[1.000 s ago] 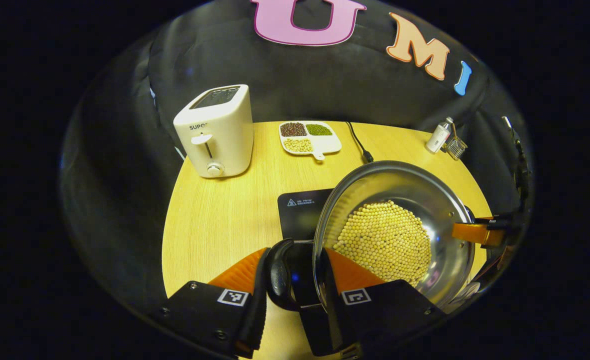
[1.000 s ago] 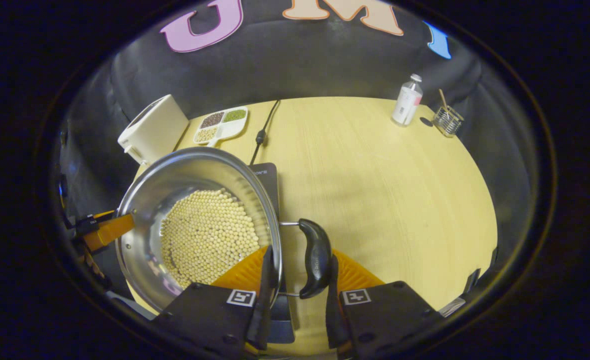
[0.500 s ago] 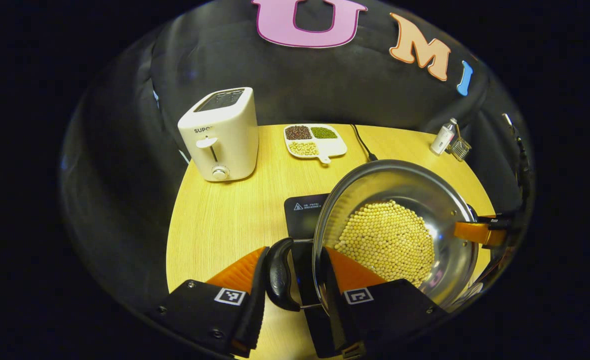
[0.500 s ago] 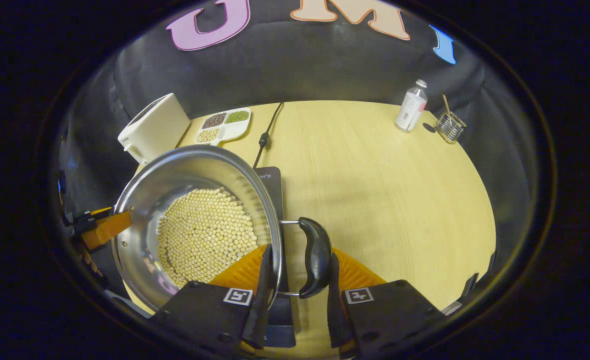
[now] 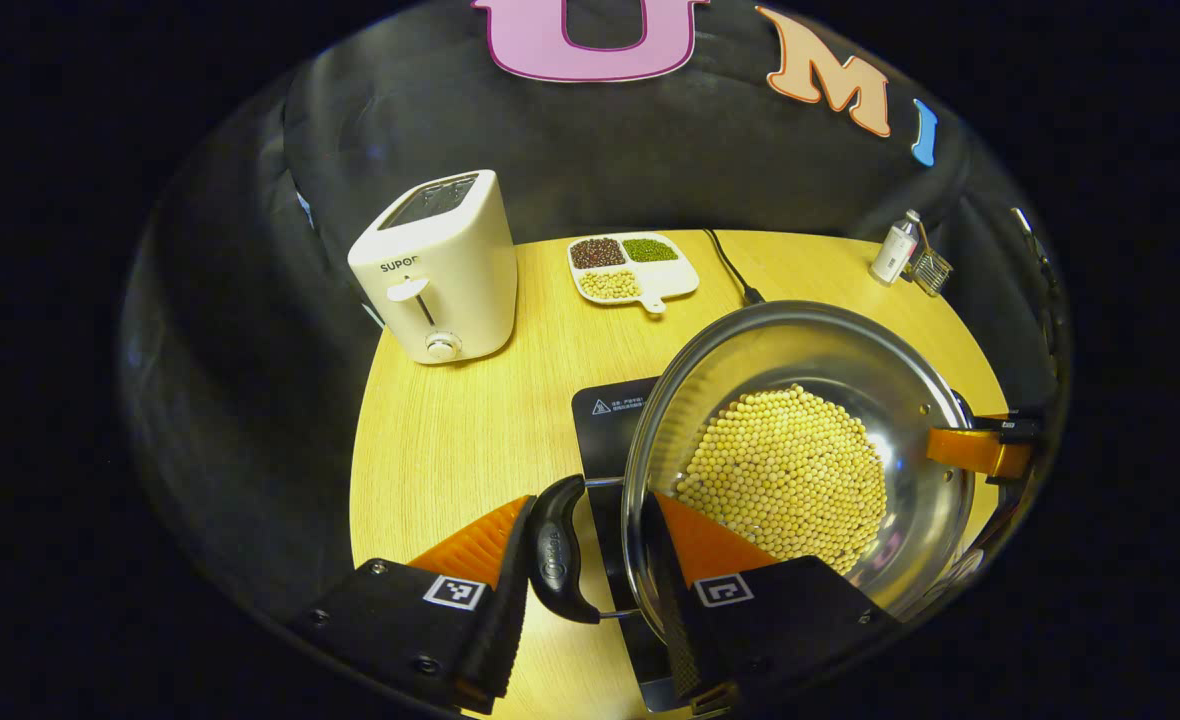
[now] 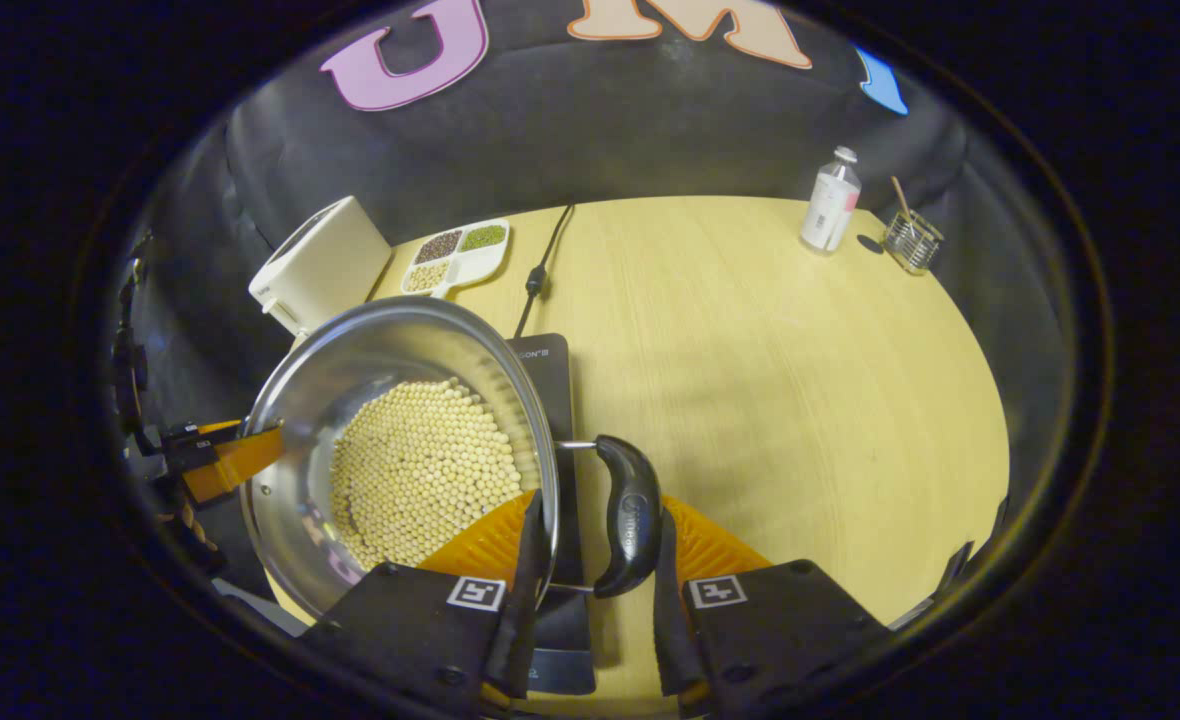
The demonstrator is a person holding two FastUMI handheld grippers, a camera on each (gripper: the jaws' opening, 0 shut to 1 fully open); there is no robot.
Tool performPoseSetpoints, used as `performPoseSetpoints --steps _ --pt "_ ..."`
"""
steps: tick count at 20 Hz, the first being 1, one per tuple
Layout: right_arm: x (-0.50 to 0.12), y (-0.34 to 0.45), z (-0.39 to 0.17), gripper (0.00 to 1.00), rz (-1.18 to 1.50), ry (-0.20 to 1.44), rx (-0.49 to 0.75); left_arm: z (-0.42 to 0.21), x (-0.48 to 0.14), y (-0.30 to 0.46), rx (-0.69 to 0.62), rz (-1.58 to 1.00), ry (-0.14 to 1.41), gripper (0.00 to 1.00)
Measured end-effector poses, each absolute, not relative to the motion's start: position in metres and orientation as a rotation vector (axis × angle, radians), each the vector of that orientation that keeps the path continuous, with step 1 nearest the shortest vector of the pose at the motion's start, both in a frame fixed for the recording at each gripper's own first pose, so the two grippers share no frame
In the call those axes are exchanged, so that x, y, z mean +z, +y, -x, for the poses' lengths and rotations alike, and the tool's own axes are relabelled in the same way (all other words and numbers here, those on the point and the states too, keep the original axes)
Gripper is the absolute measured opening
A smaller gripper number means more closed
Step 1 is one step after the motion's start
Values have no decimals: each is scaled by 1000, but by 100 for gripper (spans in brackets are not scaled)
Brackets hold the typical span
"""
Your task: First push the handle of the pot to place it horizontally, then grasp the pot with both hands and set it on the induction cooktop.
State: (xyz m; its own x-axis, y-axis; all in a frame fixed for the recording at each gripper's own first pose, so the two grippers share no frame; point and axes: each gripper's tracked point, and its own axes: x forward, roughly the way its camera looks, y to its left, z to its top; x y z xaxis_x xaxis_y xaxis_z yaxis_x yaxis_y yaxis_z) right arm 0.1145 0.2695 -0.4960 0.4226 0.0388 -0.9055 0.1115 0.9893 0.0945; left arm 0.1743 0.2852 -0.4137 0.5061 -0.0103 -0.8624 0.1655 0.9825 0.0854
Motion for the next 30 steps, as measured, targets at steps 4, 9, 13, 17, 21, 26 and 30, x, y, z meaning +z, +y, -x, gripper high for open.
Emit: performPoseSetpoints --steps 4,9,13,17,21,26,30 --pt "-497 273 -113 52 -217 1142 3 -174 -412 285 -93 -176 1045 63" --pt "-495 276 -113 51 -324 1164 93 -172 -411 285 -57 -193 1067 63" --pt "-492 280 -112 56 -343 1162 177 -167 -401 286 0 -270 1072 72" --pt "-479 281 -109 76 -378 1121 242 -166 -368 276 37 -356 1013 91" --pt "-454 255 -104 95 -429 1049 263 -150 -331 246 54 -360 952 92" --pt "-432 198 -85 100 -414 956 208 -112 -300 169 -40 -290 861 91" --pt "-416 163 -66 100 -433 910 116 -92 -278 113 -120 -234 776 92"
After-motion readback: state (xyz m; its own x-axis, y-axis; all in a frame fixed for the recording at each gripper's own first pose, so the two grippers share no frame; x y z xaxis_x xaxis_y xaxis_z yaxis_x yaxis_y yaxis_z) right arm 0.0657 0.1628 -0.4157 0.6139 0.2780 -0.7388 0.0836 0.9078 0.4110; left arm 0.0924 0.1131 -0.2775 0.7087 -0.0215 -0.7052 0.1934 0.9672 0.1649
